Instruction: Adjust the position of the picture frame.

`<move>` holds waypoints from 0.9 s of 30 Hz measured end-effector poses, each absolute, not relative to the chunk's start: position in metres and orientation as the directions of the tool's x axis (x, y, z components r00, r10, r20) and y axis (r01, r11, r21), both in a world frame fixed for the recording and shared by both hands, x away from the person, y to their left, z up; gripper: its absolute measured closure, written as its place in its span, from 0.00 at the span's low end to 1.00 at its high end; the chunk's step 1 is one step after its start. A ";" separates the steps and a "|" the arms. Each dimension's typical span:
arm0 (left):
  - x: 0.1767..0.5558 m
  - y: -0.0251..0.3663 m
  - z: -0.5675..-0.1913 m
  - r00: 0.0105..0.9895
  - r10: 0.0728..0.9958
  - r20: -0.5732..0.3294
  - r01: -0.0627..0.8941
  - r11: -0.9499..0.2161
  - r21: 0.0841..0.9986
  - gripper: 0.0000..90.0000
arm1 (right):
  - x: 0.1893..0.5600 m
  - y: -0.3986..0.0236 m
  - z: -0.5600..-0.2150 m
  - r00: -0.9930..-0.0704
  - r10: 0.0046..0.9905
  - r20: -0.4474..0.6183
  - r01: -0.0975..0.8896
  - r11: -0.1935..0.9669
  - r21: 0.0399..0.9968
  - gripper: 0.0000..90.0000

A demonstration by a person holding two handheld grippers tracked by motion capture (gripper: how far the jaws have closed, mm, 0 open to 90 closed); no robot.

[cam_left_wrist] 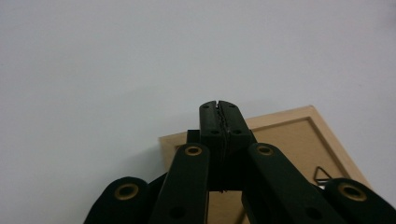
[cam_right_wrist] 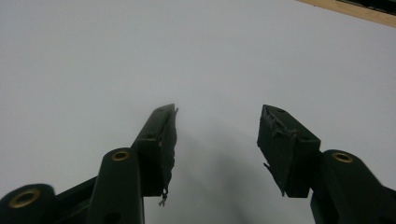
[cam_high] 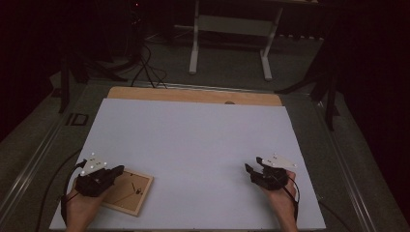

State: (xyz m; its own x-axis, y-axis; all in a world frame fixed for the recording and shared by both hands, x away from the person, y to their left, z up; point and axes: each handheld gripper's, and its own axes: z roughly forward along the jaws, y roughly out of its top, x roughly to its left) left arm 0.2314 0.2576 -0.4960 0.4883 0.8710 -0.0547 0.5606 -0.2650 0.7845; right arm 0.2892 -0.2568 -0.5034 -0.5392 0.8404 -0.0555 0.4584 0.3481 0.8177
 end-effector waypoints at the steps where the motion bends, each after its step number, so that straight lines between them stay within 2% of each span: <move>1: 0.231 0.256 -0.496 0.494 0.868 -0.051 0.559 -0.272 0.783 1.00 | 0.289 -0.257 -0.503 -0.539 0.841 -0.055 0.458 0.347 0.818 0.51; 27: 0.234 0.231 -0.503 0.565 0.824 -0.037 0.560 -0.351 0.750 1.00 | 0.290 -0.257 -0.504 -0.542 0.838 -0.057 0.456 0.350 0.819 0.51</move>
